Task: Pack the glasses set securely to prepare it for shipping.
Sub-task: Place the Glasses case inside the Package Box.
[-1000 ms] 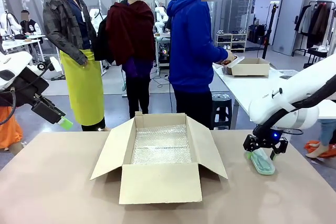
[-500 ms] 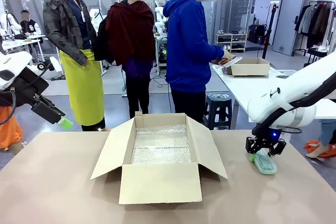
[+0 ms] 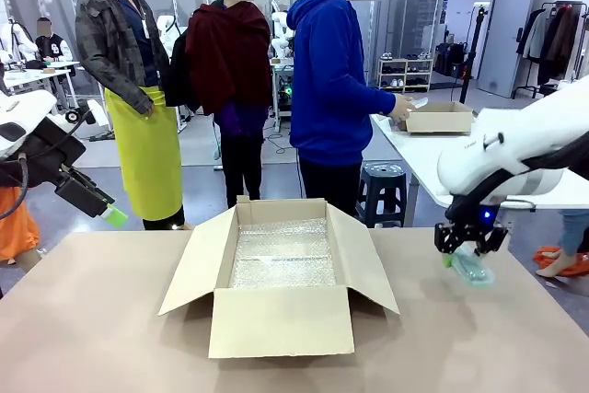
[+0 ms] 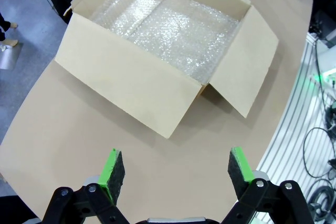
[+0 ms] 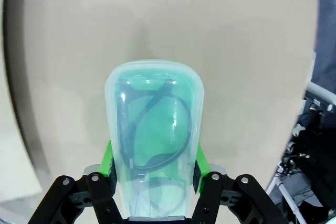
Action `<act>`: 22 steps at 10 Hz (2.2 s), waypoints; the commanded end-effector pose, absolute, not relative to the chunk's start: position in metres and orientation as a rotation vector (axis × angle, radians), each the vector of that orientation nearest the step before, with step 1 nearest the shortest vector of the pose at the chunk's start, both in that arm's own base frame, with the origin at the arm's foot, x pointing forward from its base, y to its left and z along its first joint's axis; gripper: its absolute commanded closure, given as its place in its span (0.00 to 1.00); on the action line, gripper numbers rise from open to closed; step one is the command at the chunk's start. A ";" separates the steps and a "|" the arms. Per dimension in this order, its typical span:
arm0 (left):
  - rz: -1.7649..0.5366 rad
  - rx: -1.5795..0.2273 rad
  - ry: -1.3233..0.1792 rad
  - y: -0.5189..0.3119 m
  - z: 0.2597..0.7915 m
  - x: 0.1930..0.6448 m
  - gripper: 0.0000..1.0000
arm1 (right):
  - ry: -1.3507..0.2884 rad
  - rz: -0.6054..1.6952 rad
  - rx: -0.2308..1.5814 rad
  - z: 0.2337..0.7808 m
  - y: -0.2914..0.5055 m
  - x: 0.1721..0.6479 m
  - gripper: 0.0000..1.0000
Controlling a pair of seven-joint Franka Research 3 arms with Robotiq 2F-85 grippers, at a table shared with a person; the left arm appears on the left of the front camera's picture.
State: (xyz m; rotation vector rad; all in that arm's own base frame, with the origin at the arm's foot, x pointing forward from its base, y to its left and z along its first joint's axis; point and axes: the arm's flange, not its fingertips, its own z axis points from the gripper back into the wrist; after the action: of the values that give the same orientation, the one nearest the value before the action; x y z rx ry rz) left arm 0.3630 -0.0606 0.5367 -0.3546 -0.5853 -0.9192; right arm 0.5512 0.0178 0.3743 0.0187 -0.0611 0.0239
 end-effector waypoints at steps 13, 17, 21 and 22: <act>-0.932 -0.376 -0.590 -0.059 0.538 0.363 0.00 | -0.114 1.482 -0.167 0.512 0.343 0.598 0.52; -0.932 -0.376 -0.590 -0.059 0.538 0.363 0.00 | -0.070 1.498 -0.143 0.440 0.391 0.650 0.52; -0.932 -0.376 -0.590 -0.059 0.538 0.363 0.00 | -0.103 1.423 -0.077 0.373 0.404 0.674 0.52; -0.932 -0.376 -0.590 -0.059 0.538 0.363 0.00 | -0.115 1.415 -0.045 0.364 0.405 0.674 0.52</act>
State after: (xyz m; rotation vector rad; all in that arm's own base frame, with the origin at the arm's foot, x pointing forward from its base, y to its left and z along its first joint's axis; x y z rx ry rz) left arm 0.3634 -0.0612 0.5369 -0.3517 -0.5842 -0.9193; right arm 0.6663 0.3942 0.3591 -0.0777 -0.0867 1.4501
